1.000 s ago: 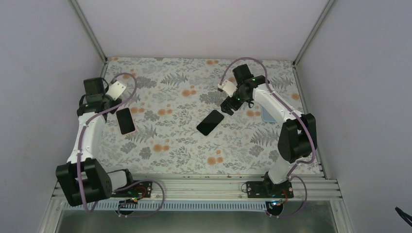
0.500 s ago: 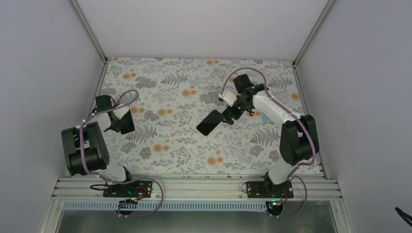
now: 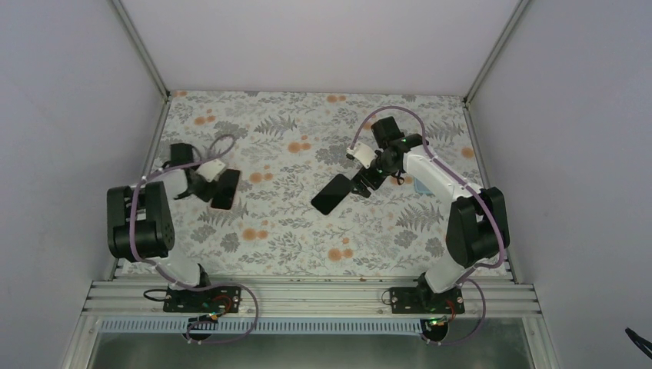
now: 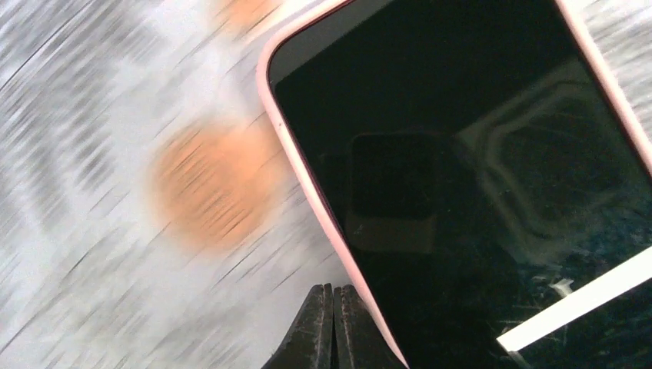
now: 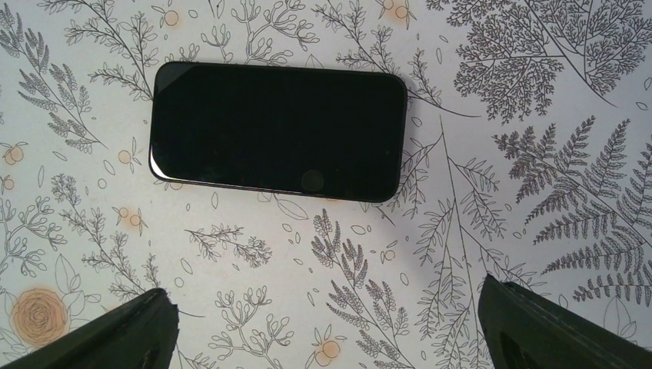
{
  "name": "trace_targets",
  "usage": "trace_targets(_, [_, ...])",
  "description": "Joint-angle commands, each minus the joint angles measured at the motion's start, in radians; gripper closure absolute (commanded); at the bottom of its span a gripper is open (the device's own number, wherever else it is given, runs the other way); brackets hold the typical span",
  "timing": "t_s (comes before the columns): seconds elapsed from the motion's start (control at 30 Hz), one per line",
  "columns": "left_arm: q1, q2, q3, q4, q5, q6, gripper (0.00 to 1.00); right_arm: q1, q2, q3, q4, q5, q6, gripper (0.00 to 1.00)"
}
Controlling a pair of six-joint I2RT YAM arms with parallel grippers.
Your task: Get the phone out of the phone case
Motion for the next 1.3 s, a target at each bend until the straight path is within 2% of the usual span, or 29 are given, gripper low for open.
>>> trace_targets(0.0, [-0.217,0.064,0.008,-0.158,0.238,-0.079,0.98,0.008,-0.014,0.004,0.004,-0.006,0.004,0.00])
trace_targets(0.1, [-0.377,0.075,0.019,-0.127,0.220,-0.114,0.98,0.008,-0.014,0.005,0.002,0.011,-0.007,0.00])
trace_targets(0.17, [-0.435,0.089,0.035,-0.136,0.216,-0.099,0.98,0.008,-0.008,0.011,-0.011,0.004,-0.020,0.00])
trace_targets(0.3, [-0.488,0.123,0.092,-0.213,0.362,-0.052,0.98,0.008,0.003,0.030,-0.043,-0.002,-0.035,0.00])
trace_targets(0.5, [-0.546,0.152,0.161,-0.251,0.422,0.002,0.98,0.005,0.014,0.034,-0.054,0.011,-0.043,0.00])
trace_targets(0.63, [-0.548,0.144,0.184,-0.258,0.362,0.006,0.98,0.020,0.021,0.032,-0.080,-0.058,-0.116,0.00])
trace_targets(0.73, [-0.532,0.057,0.150,-0.219,0.272,0.004,0.98,0.069,0.021,0.027,-0.069,-0.052,-0.222,0.00])
trace_targets(0.77, [-0.522,0.020,0.143,-0.208,0.245,0.003,0.94,0.081,0.046,0.035,-0.065,-0.037,-0.245,0.00])
trace_targets(0.8, [-0.509,-0.014,0.139,-0.200,0.221,-0.001,0.85,0.089,0.072,0.057,-0.074,-0.032,-0.267,0.00])
trace_targets(0.9, [-0.450,-0.123,0.143,-0.203,0.205,-0.007,0.52,0.102,0.195,0.212,-0.180,-0.076,-0.319,0.00])
trace_targets(0.93, [-0.428,-0.155,0.143,-0.205,0.202,-0.006,0.44,0.115,0.233,0.260,-0.219,-0.094,-0.332,0.00])
trace_targets(0.97, [-0.408,-0.176,0.146,-0.208,0.192,-0.004,0.42,0.131,0.267,0.294,-0.254,-0.110,-0.349,0.00])
trace_targets(1.0, [-0.389,-0.191,0.148,-0.208,0.174,-0.002,0.42,0.155,0.290,0.315,-0.275,-0.116,-0.366,0.04])
trace_targets(1.07, [-0.349,-0.204,0.153,-0.203,0.119,-0.008,0.49,0.215,0.322,0.316,-0.274,-0.091,-0.382,0.10])
trace_targets(1.1, [-0.322,-0.209,0.155,-0.195,0.094,-0.017,0.51,0.247,0.338,0.313,-0.259,-0.072,-0.377,0.24])
trace_targets(1.17, [-0.255,-0.224,0.162,-0.191,0.069,-0.026,0.28,0.302,0.388,0.328,-0.267,-0.044,-0.347,0.51])
trace_targets(1.2, [-0.225,-0.239,0.159,-0.185,0.069,-0.023,0.16,0.326,0.418,0.337,-0.281,-0.035,-0.341,0.69])
trace_targets(1.23, [-0.194,-0.261,0.152,-0.176,0.073,-0.019,0.03,0.348,0.442,0.341,-0.290,-0.029,-0.335,0.82])
trace_targets(1.27, [-0.165,-0.295,0.145,-0.173,0.084,-0.009,0.00,0.367,0.454,0.336,-0.285,-0.018,-0.328,0.83])
